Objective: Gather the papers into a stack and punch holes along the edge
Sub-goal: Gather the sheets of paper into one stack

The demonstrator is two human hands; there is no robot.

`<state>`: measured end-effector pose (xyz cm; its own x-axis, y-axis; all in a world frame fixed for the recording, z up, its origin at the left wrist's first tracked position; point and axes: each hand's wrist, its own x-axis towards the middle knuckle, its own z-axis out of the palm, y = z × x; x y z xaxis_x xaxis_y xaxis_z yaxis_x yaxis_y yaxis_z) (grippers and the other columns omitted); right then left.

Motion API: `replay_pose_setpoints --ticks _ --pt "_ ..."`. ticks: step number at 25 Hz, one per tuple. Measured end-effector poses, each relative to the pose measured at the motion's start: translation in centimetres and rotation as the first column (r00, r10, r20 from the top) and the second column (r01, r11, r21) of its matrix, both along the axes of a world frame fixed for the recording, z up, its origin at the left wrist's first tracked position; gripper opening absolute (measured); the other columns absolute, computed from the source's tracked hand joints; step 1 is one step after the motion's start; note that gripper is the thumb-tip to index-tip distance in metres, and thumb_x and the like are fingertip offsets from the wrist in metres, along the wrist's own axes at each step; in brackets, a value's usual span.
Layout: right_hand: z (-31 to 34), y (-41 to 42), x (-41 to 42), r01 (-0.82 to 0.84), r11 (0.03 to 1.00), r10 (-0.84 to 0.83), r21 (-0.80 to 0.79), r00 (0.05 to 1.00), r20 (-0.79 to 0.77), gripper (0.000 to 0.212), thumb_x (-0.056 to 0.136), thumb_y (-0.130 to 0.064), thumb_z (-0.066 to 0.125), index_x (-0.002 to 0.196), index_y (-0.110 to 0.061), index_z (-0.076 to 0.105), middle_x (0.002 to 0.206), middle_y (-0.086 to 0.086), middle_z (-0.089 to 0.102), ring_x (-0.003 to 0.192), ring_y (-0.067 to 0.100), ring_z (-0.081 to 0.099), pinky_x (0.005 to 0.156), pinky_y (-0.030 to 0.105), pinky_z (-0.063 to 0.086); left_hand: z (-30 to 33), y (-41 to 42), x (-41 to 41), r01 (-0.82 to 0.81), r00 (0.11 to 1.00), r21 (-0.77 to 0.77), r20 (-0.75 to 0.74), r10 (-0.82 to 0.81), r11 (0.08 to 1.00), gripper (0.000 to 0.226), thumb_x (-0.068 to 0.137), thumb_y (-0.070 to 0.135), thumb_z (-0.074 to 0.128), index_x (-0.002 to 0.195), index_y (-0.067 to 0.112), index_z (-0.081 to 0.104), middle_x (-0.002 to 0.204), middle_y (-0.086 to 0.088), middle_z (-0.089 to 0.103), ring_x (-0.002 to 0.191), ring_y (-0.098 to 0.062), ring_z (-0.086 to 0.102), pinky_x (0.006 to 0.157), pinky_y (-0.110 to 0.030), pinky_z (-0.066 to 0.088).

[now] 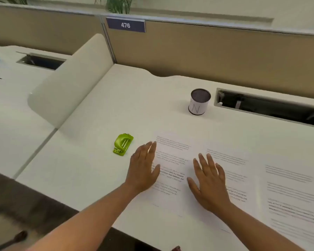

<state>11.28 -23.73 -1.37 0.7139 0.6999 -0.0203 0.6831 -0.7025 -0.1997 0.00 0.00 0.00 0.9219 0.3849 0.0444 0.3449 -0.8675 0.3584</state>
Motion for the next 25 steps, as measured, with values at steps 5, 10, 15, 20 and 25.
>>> replay_pose_setpoints --ticks 5,10,15,20,25 --pt "-3.2 0.3 -3.9 -0.063 0.988 0.062 -0.14 0.998 -0.012 0.069 0.097 -0.064 0.029 0.15 -0.021 0.044 0.162 0.004 0.034 0.152 0.026 0.021 0.115 0.053 0.015 -2.1 0.2 -3.3 -0.324 0.935 -0.16 -0.203 0.29 0.932 0.092 0.091 0.056 0.058 0.16 0.014 0.014 0.166 -0.007 0.022 0.152 -0.029 0.019 0.121 -0.048 0.023" --pt "-3.2 0.6 -4.5 -0.063 0.984 0.058 -0.167 0.998 -0.032 0.071 0.097 -0.062 0.034 0.153 -0.019 0.039 0.164 0.004 0.03 0.151 0.022 0.026 0.117 0.051 0.011 -1.1 0.2 -2.8 -0.496 0.86 -0.308 -0.305 0.41 0.812 0.094 0.091 0.054 0.063 0.16 0.012 0.014 0.164 -0.011 0.017 0.15 -0.033 0.014 0.12 -0.046 0.02" --pt "-2.8 0.9 -4.6 -0.069 0.984 0.063 -0.162 0.997 -0.041 0.071 0.097 -0.061 0.033 0.152 -0.018 0.04 0.164 0.005 0.03 0.152 0.024 0.025 0.119 0.05 0.009 -0.4 1.1 -0.6 -0.602 0.796 -0.573 -0.381 0.47 0.556 0.084 0.088 0.051 0.067 0.154 0.017 0.028 0.152 -0.01 0.035 0.14 -0.03 0.035 0.114 -0.049 0.037" --pt "-2.6 1.1 -4.7 -0.077 0.979 0.068 -0.187 0.996 -0.058 0.07 0.097 -0.06 0.033 0.152 -0.018 0.04 0.164 0.004 0.03 0.151 0.026 0.028 0.118 0.052 0.007 0.6 1.1 0.6 -0.675 0.729 -0.58 -0.425 0.537 0.457 0.068 0.078 0.052 0.074 0.135 0.024 0.05 0.132 -0.001 0.039 0.127 -0.025 0.038 0.101 -0.042 0.044" --pt "-2.3 1.2 -4.7 -0.084 0.971 0.07 -0.225 0.995 -0.072 0.07 0.097 -0.062 0.03 0.154 -0.022 0.036 0.165 0.001 0.026 0.153 0.027 0.023 0.117 0.054 0.002 0.7 1.7 0.3 -0.591 0.726 -0.784 -0.413 0.55 0.192 0.056 0.075 0.038 0.083 0.118 0.019 0.052 0.126 -0.004 0.059 0.11 -0.023 0.063 0.087 -0.042 0.057"
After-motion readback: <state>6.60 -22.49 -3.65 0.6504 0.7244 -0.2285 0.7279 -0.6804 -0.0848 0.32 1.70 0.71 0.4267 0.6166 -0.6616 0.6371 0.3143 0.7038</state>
